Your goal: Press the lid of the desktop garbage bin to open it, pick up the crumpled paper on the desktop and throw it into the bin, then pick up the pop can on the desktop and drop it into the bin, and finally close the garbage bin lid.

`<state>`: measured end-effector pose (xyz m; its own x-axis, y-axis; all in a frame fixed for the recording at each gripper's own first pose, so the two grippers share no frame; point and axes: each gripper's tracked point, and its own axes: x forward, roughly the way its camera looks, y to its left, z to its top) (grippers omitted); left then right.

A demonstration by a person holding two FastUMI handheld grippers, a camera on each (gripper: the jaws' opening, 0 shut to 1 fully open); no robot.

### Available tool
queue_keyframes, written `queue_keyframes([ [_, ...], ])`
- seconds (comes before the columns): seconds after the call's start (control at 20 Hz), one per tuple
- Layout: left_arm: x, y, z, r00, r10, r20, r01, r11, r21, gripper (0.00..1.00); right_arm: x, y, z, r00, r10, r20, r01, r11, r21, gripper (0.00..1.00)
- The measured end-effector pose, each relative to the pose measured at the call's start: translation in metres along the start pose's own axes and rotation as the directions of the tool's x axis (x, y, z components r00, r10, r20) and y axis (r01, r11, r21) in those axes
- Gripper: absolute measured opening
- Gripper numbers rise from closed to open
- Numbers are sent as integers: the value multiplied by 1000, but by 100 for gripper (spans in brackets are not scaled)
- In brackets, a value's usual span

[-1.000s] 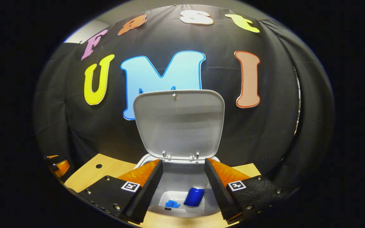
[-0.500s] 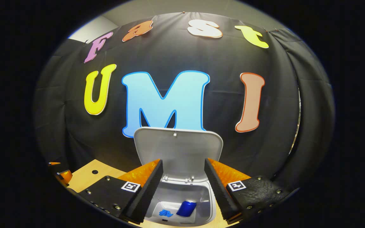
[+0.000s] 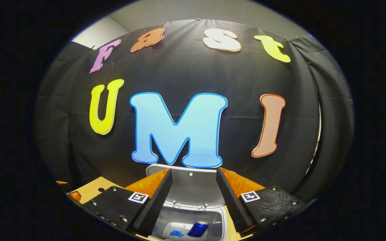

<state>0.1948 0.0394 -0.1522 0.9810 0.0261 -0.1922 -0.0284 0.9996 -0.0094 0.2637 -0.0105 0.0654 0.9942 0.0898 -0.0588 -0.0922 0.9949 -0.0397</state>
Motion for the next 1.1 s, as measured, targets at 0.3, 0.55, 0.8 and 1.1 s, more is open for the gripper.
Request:
queue_keyframes([
  [0.3,-4,14,0,1000,26,2,-26,1000,-1,93,22,-6,19,1000,-15,25,15,1000,-12,85],
  [0.55,-9,30,-1,998,60,3,-60,998,-3,93,44,-8,21,999,-25,21,26,1000,-17,85],
  [0.8,-16,45,-3,996,95,0,-95,995,-14,93,60,-4,14,1000,-23,1,23,1000,-12,85],
  [1.1,-20,49,-4,994,113,-3,-113,993,-24,93,62,-3,0,999,-15,-44,14,1000,-20,85],
])
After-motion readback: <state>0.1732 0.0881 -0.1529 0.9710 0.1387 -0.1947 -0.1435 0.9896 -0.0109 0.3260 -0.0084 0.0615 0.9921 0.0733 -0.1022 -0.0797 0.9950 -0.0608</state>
